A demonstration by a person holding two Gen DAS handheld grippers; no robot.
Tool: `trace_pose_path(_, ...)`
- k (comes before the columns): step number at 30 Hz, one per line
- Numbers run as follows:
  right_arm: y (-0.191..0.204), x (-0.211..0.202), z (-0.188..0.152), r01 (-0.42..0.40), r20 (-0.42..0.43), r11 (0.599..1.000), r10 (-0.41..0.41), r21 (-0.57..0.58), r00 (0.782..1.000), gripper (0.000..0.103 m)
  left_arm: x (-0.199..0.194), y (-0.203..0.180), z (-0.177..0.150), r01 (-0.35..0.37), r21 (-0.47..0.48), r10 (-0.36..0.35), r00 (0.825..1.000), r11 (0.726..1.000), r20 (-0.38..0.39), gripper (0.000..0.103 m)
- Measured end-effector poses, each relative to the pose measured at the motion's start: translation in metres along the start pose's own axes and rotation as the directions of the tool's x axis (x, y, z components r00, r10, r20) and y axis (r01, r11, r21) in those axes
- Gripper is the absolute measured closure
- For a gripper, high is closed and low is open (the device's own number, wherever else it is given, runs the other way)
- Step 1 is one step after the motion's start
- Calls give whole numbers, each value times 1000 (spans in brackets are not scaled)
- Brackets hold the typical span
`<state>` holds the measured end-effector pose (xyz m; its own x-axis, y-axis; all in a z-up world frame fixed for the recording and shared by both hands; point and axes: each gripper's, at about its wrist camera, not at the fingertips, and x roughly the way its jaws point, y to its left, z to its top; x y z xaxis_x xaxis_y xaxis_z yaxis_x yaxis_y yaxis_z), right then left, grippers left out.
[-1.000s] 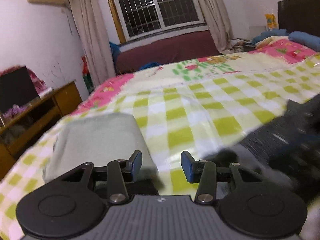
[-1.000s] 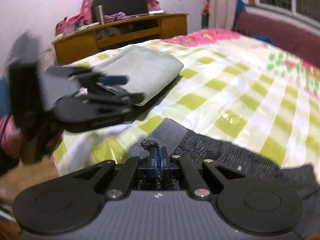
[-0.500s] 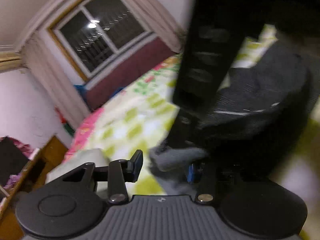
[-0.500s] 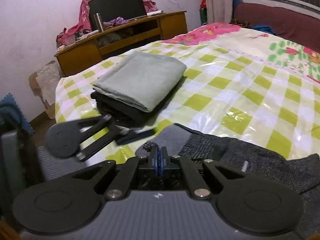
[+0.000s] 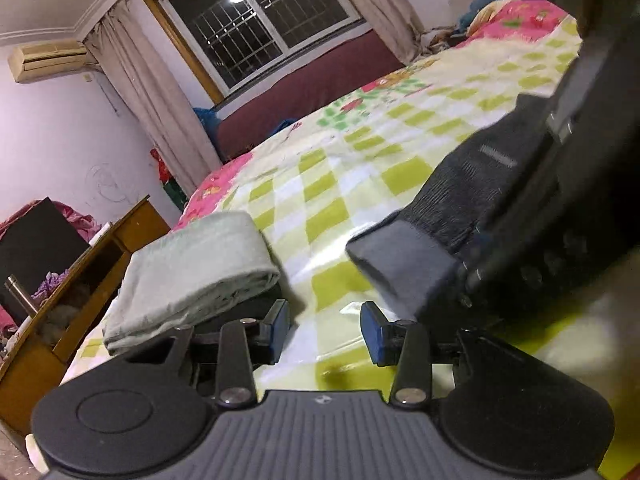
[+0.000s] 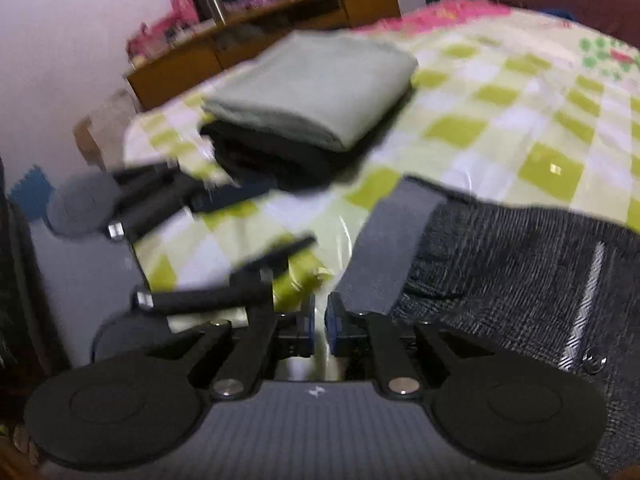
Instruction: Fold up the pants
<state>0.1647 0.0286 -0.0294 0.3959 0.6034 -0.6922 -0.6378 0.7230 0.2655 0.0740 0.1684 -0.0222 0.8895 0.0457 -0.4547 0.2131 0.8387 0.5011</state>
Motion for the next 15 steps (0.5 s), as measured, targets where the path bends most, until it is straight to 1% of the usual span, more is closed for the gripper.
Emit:
trace_pose_path(2, -2, -19, -1, -3, 34, 1000, 3, -4, 999, 93, -8, -1, 8, 7, 2, -7, 1000, 1000, 29, 48)
trace_pose_path(3, -5, -32, -3, 9, 50, 1000, -8, -6, 999, 93, -11, -4, 17, 21, -5, -21, 998, 1000, 54, 48)
trace_pose_path(5, -17, -60, -13, 49, 83, 999, -49, 1, 995, 93, -16, -11, 31, 64, -22, -61, 993, 998, 99, 48)
trace_pose_path(6, -27, -73, -20, 73, 90, 997, -75, 20, 993, 92, -17, -20, 39, 101, -21, -97, 988, 995, 117, 47)
trace_pose_path(7, -40, -86, -27, 110, 89, 993, -114, 53, 989, 91, -15, -33, 45, 128, 1, -127, 984, 992, 124, 45)
trace_pose_path(8, -53, -96, -35, 150, 82, 985, -157, 88, 984, 91, -10, -43, 48, 141, 28, -144, 983, 990, 111, 45)
trace_pose_path(9, -71, -107, -44, 206, 68, 970, -216, 130, 974, 91, -2, -57, 48, 160, 60, -164, 983, 985, 76, 45)
trace_pose_path(10, -89, -120, -54, 264, 51, 947, -277, 182, 960, 91, 7, -70, 47, 186, 81, -189, 982, 979, 29, 49)
trace_pose_path(11, -105, -131, -62, 305, 36, 924, -321, 230, 946, 91, 12, -79, 46, 190, 99, -192, 981, 977, 4, 52)
trace_pose_path(13, -143, -163, -78, 375, 19, 857, -407, 353, 913, 88, 11, -88, 51, 166, 145, -168, 986, 975, 3, 53)
trace_pose_path(14, -164, -184, -87, 404, 20, 816, -452, 413, 892, 88, 9, -89, 58, 167, 155, -170, 985, 974, 9, 52)
trace_pose_path(15, -179, -200, -93, 428, 21, 782, -489, 454, 872, 88, 6, -89, 69, 181, 148, -186, 982, 972, 21, 48)
